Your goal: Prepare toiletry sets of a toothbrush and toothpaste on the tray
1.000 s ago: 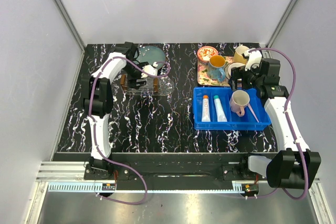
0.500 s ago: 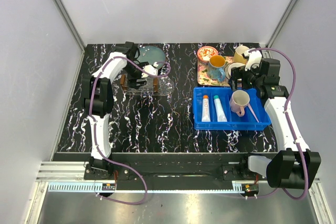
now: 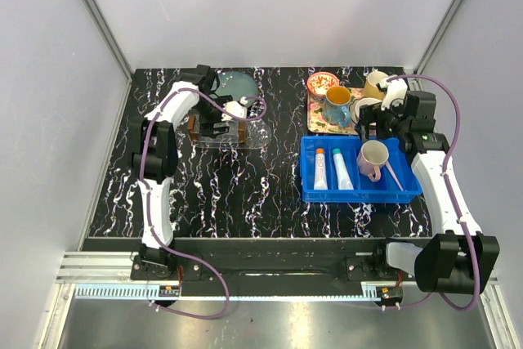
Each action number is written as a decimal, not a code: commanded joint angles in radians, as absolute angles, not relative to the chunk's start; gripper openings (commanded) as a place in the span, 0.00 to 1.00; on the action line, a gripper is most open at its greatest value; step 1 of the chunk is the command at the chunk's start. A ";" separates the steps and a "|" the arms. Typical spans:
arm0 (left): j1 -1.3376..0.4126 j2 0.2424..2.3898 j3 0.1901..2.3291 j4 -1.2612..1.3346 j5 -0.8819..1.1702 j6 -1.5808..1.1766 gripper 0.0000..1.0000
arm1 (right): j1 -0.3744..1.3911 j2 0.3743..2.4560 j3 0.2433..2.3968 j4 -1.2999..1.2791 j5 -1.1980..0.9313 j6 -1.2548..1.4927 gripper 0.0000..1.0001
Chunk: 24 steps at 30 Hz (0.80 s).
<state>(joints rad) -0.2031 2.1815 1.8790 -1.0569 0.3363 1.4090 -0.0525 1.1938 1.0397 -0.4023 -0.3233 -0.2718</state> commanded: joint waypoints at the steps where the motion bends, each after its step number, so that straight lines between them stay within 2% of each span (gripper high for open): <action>1: -0.212 2.187 1.914 -1.012 0.318 1.414 0.86 | -0.046 1.192 1.054 -0.390 -0.311 -0.290 1.00; 24: -0.238 2.117 1.865 -1.002 0.322 1.430 0.93 | -0.048 1.189 1.054 -0.390 -0.310 -0.290 1.00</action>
